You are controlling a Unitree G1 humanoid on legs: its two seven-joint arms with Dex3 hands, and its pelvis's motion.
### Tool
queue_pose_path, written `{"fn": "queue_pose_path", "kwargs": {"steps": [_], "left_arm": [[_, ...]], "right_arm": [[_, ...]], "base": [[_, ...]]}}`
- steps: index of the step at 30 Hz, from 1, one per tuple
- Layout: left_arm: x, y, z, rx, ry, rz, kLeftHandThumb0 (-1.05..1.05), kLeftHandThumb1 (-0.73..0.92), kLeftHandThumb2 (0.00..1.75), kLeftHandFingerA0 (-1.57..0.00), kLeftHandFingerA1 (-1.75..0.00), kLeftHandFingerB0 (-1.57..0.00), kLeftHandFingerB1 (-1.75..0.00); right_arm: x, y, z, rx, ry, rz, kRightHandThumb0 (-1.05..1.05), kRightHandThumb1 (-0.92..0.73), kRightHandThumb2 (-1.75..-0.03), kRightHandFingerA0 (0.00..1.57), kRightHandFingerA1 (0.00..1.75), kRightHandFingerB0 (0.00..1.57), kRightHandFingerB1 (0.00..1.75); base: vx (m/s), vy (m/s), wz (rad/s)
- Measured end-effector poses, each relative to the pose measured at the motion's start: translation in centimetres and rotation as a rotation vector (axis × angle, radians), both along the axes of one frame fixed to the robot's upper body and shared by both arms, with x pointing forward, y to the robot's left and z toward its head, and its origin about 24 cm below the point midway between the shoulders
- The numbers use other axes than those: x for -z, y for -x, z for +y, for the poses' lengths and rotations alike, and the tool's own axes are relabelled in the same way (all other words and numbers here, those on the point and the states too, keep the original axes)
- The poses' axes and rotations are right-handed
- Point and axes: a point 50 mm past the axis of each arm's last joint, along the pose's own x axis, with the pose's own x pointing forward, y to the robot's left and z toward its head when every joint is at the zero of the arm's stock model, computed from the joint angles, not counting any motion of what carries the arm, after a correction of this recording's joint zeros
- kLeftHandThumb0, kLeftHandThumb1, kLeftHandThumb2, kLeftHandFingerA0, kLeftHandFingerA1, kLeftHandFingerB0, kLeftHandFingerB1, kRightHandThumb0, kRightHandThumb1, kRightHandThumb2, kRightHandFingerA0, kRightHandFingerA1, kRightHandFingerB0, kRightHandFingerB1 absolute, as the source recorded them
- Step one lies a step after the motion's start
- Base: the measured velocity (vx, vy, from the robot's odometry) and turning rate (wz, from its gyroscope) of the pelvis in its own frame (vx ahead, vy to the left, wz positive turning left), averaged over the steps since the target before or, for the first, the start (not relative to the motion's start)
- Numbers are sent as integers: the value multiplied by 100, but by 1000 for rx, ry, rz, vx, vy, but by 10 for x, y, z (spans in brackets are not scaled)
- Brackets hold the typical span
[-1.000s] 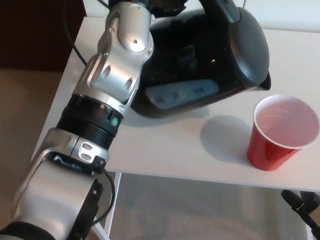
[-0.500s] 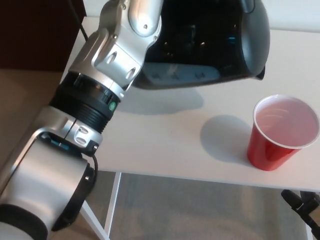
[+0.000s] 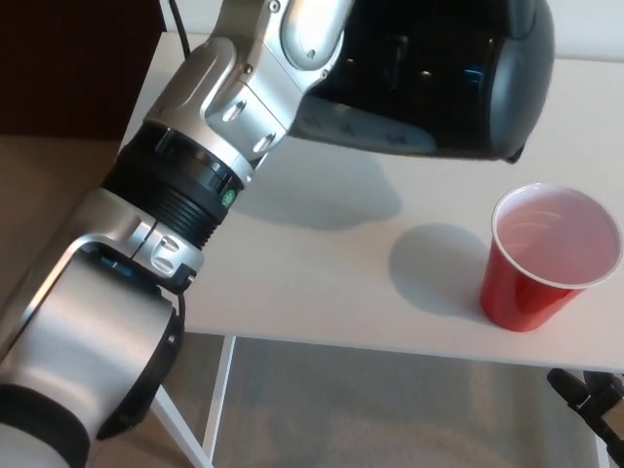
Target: The robot walk towards a table in front and uses its left hand to pick up the pot from the base and pour water to the cup on the right hand side
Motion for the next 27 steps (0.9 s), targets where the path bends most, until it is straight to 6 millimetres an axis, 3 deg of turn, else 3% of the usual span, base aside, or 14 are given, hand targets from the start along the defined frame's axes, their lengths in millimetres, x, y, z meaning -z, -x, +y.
{"fn": "queue_pose_path", "kwargs": {"steps": [5,6,8,9,11,12,14,15,22,23,24,25,26,27], "left_arm": [[2,10,-5,47,-12,-39,-19,57,59,-91,-175,-69,-175],[2,11,-5,55,-13,-44,-22,58,58,-91,-175,-69,-175],[3,17,-7,78,-13,-60,-22,58,58,-90,-175,-68,-175],[4,19,-8,90,-16,-67,-21,57,57,-92,-175,-68,-175],[4,24,-11,109,-23,-82,-22,57,56,-94,-175,-68,-175],[4,25,-12,115,-25,-87,-24,56,56,-92,-175,-68,-174],[3,28,-14,126,-31,-100,-24,57,56,-92,-175,-68,-174],[3,29,-14,130,-34,-105,-23,57,56,-92,-175,-69,-175],[2,31,-18,148,-90,-147,-25,56,55,-89,-175,-64,-175],[2,31,-19,149,-103,-157,-25,55,56,-88,-175,-66,-170],[2,31,-19,149,-121,-169,-24,51,57,-91,-175,-84,-133],[2,31,-20,149,-139,-182,-24,51,57,-91,-175,-84,-133],[1,31,-20,147,-163,-201,-23,50,56,-92,-175,-90,-120],[1,30,-20,146,-178,-214,-23,48,55,-93,-175,-94,-115]], "right_arm": [[0,-1,0,-4,3,2,-28,-65,-59,54,64,41,70],[0,-1,0,-3,2,2,-34,-53,-83,51,68,40,69],[0,-2,0,-3,1,2,-34,-53,-82,52,68,40,68],[0,-2,0,-4,1,3,-28,-65,-59,54,64,41,71],[0,-3,0,-3,0,4,-29,-66,-60,55,67,40,72],[1,-3,0,-3,0,4,-34,-54,-84,51,69,39,70],[1,-3,0,-6,-2,5,-34,-53,-83,51,69,39,70],[1,-3,1,-7,-4,4,-28,-65,-59,53,65,39,72],[1,-3,0,-2,-8,4,-28,-65,-59,55,66,40,72],[1,-3,0,-3,-7,4,-28,-66,-59,54,64,40,71],[1,-3,0,-4,-7,5,-33,-53,-83,52,69,39,69],[1,-3,0,-5,-7,5,-33,-53,-83,52,69,39,69],[1,-3,0,-6,-6,5,-29,-64,-59,53,65,36,67],[1,-3,0,-7,-6,5,-29,-65,-58,53,67,35,67]], "base": [[0,0,0],[0,0,0],[0,0,0],[0,0,0],[0,0,0],[0,0,0],[0,0,0],[0,0,0],[0,0,0],[0,0,0],[0,0,0],[0,0,0],[0,0,0],[0,0,0]]}}
